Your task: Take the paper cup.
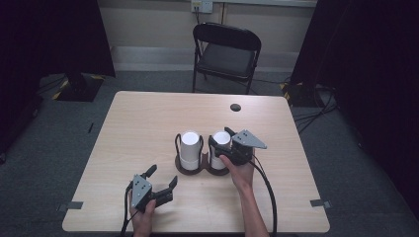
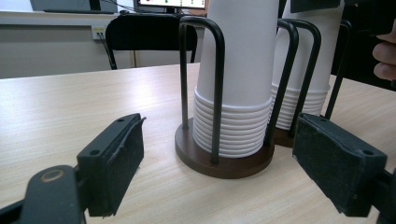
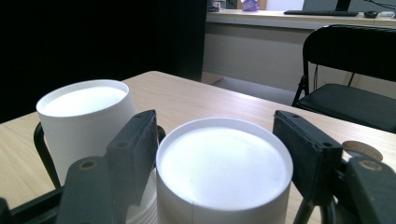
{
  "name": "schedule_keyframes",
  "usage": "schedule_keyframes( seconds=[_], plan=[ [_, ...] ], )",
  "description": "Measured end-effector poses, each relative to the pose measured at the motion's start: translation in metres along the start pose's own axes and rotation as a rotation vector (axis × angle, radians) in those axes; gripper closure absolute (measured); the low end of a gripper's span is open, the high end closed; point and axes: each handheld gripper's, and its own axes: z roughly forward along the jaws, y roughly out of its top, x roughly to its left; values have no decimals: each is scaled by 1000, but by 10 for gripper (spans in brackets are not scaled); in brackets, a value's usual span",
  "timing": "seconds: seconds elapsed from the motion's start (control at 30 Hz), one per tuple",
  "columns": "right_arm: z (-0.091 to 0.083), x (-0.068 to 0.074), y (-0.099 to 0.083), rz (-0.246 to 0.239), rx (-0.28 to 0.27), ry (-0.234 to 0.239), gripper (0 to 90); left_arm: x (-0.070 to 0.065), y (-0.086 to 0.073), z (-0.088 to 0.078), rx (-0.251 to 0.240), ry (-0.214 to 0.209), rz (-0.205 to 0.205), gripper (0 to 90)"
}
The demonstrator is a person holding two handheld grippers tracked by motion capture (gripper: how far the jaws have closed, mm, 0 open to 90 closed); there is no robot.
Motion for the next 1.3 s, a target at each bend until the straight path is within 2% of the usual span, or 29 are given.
schedule_keyframes(
  seconds=[0.07, 0.33, 0.47, 0.5, 0.6, 0.83, 0.97, 1.13, 1.3],
  plan=[
    [1, 1, -1, -14, 8, -18, 323, 0, 0, 0, 2, -1, 2, 165],
    [2, -1, -3, 4, 18, -16, 347, 0, 0, 0, 1, -5, 3, 172],
    [0, -1, -2, 10, 22, -16, 350, 0, 0, 0, 2, -13, -2, 184],
    [0, -1, -2, 9, 25, -16, 351, 1, 0, 1, 9, -30, 4, 183],
    [-2, -2, 0, 12, 17, -20, 353, 1, 1, 2, 20, -41, 19, 178],
    [-5, -5, 2, 20, 12, -33, 354, 1, 1, 2, 24, -44, 14, 171],
    [-6, -5, 3, 27, 4, -26, 354, 1, 1, 3, 33, -54, 17, 171],
    [-7, -4, 6, 34, -1, -27, 356, 0, 1, 3, 36, -51, 19, 170],
    [-10, -5, 14, 48, -21, -13, 357, 2, 1, 2, 19, -34, 2, 178]
  ],
)
